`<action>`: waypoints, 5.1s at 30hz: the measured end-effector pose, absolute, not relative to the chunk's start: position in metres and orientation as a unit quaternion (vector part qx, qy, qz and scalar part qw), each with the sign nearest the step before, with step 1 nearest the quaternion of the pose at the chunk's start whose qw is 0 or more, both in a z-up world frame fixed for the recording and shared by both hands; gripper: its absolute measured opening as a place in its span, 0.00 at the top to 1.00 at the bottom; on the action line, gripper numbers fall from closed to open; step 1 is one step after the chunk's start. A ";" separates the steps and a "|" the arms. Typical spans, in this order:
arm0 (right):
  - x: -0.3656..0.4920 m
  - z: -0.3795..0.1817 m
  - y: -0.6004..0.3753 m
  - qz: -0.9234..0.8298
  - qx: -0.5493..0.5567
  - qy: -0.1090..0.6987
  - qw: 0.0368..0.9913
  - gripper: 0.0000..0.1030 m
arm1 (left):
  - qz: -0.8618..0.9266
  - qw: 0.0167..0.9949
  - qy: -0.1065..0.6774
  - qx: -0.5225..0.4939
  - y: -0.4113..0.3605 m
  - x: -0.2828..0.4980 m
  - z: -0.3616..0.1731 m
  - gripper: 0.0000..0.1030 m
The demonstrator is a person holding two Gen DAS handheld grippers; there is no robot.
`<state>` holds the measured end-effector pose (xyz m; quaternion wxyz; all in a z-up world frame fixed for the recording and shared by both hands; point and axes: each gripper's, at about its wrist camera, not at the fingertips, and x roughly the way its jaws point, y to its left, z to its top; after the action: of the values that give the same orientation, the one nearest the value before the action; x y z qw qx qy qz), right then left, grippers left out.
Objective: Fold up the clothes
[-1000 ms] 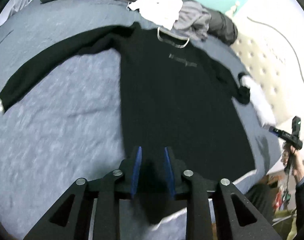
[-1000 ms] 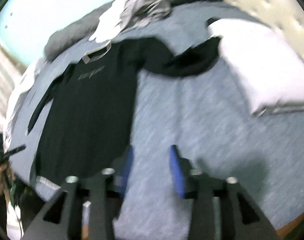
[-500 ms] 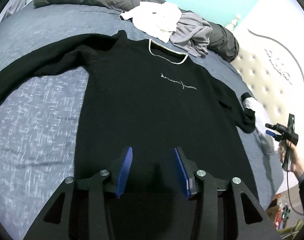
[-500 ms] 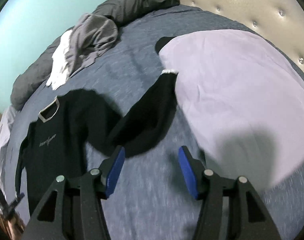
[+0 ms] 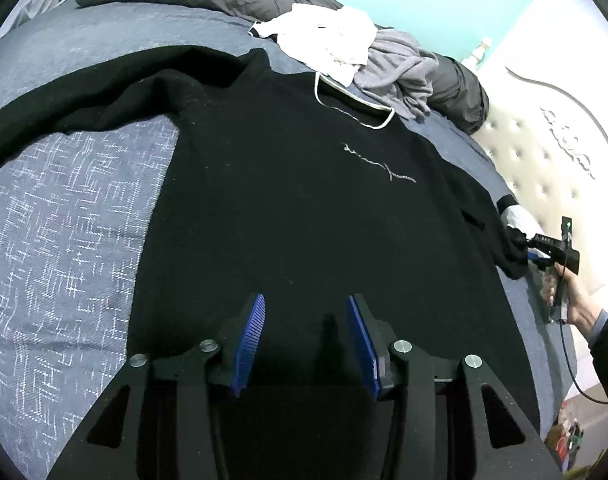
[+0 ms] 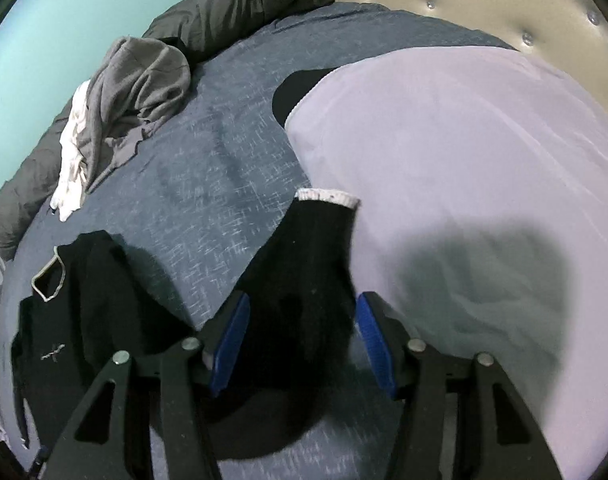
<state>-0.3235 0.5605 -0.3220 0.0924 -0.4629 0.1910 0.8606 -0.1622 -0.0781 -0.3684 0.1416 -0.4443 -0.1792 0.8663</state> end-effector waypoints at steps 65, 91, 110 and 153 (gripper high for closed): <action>-0.189 -0.249 0.674 0.873 -0.339 0.191 0.294 0.94 | 0.873 0.141 -0.170 -0.434 -0.080 -0.153 -0.354 0.54; -0.126 -0.300 0.269 0.862 -0.376 0.304 -0.151 0.61 | 0.851 -0.051 -0.211 -0.478 -0.338 -0.108 -0.285 0.41; -0.136 -0.353 0.238 0.841 -0.418 0.292 -0.178 0.60 | 0.831 -0.105 -0.234 -0.493 -0.416 -0.128 -0.356 0.41; -0.138 -0.360 0.231 0.843 -0.417 0.285 -0.186 0.60 | 0.852 -0.115 -0.109 -0.499 -0.430 -0.105 -0.331 0.42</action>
<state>-0.1379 0.2311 -0.3597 -0.1858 -0.4166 0.2848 0.8431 -0.1053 -0.4297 -0.3306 -0.1147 -0.4988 -0.1089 0.8521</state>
